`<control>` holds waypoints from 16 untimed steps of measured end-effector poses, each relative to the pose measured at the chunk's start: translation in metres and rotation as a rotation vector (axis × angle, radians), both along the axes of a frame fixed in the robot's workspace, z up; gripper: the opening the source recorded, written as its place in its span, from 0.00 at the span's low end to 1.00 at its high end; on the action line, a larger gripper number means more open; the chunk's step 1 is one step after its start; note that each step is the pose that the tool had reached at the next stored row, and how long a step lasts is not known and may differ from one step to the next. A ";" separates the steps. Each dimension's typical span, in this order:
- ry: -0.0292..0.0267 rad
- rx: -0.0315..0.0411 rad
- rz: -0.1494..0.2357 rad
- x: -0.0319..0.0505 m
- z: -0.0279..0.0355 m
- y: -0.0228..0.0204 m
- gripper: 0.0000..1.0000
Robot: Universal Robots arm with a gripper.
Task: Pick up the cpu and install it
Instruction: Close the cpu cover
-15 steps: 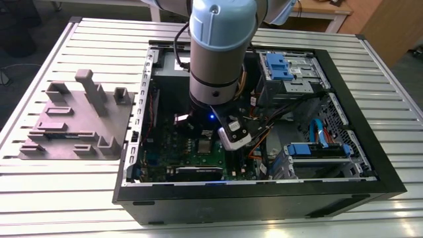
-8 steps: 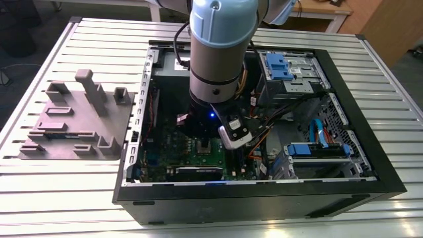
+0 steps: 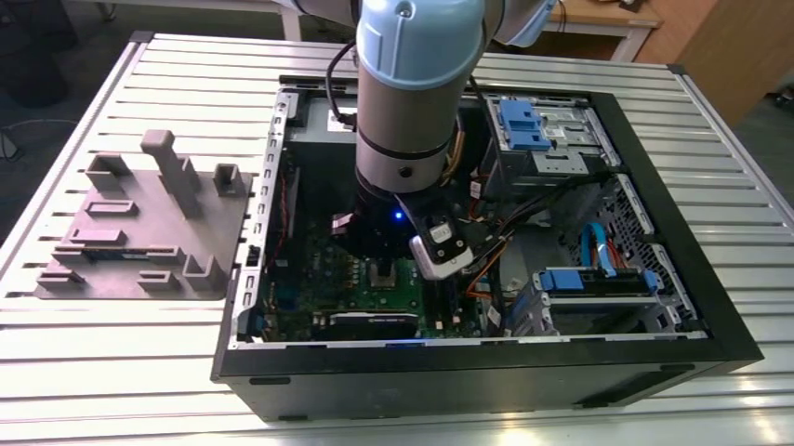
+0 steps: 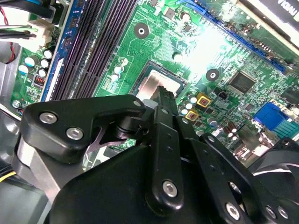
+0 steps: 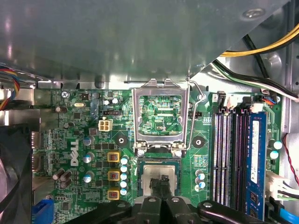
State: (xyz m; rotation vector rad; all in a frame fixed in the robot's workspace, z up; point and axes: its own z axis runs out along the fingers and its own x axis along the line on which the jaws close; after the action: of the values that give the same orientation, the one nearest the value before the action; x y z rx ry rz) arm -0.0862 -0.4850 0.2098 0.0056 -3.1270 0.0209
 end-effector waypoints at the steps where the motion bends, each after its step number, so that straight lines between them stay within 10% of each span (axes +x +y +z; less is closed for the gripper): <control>1: 0.0008 -0.0001 0.000 0.0000 0.0001 0.0000 0.10; 16: 0.0012 -0.0001 0.000 0.0000 0.0072 0.0000 0.10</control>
State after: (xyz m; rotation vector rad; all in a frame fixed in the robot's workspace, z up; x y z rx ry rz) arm -0.0862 -0.4850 0.2171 0.0056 -3.1258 0.0211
